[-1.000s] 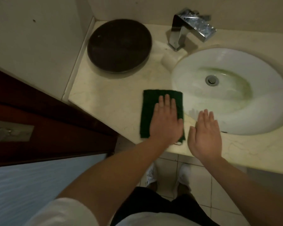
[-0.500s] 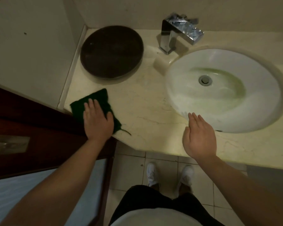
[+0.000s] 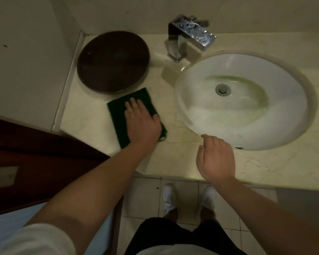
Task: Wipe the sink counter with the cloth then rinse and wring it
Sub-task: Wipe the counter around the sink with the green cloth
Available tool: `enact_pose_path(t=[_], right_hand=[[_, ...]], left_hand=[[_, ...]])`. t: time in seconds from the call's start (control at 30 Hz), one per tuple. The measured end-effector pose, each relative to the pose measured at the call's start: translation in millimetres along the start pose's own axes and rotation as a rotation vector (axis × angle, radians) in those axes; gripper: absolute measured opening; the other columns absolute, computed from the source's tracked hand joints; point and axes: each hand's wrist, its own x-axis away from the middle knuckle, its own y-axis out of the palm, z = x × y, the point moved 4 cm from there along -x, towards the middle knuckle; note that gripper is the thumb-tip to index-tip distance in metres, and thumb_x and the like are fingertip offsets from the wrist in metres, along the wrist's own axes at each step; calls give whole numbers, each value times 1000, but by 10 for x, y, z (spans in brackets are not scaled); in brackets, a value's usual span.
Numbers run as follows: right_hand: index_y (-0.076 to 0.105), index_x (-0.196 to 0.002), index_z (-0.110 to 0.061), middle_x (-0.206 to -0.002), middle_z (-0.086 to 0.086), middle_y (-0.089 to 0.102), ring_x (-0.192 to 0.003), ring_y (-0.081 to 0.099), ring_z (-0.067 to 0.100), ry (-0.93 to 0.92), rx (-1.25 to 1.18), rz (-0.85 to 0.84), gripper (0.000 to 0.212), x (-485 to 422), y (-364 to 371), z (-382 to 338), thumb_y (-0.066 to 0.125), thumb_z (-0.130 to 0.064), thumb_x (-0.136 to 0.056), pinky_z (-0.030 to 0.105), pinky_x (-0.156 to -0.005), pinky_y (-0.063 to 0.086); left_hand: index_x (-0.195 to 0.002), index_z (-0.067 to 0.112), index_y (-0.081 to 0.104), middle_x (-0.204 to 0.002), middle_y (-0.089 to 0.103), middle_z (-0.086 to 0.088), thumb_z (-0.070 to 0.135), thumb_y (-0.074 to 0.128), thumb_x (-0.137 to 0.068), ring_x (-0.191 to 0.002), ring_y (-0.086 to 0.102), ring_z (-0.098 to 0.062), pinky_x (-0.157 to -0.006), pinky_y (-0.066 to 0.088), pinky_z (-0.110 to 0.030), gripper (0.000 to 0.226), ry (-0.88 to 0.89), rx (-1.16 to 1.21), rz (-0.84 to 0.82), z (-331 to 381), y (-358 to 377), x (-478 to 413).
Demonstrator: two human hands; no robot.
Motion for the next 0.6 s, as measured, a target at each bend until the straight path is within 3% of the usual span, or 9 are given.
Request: enact_pose_path(t=[0.17, 0.37, 0.53, 0.6], right_hand=[[61, -115, -12, -93, 5, 64, -83, 56, 25, -13, -33, 36, 32, 8, 4, 17, 43, -21, -91, 35, -76, 37], [61, -119, -11, -99, 5, 67, -88, 58, 24, -12, -73, 44, 36, 1, -4, 14, 41, -23, -91, 34, -80, 38], [56, -131, -8, -112, 8, 67, -100, 60, 25, -19, -76, -4, 45, 11, 36, 32, 40, -24, -92, 35, -88, 41], [53, -134, -7, -114, 9, 67, -101, 60, 25, -25, -67, -31, 46, 9, 38, 32, 40, -24, -93, 35, -89, 41]], left_hand=[[-151, -4, 4, -159, 3, -25, 37, 31, -87, -147, 3, -39, -120, 7, -48, 80, 100, 8, -48, 881, 110, 32], [-152, -3, 4, -160, -6, -22, 25, 37, -85, -147, -6, -38, -121, 1, -47, 79, 185, -78, -114, 1043, 153, 106], [-147, 1, 31, -158, 23, -17, 31, 23, -89, -148, 6, -35, -121, 7, -47, 65, 511, 9, -120, 967, 206, 551], [-147, 6, 32, -157, 27, -14, 34, 23, -89, -148, 9, -33, -121, 9, -45, 66, 621, 46, -116, 859, 217, 738]])
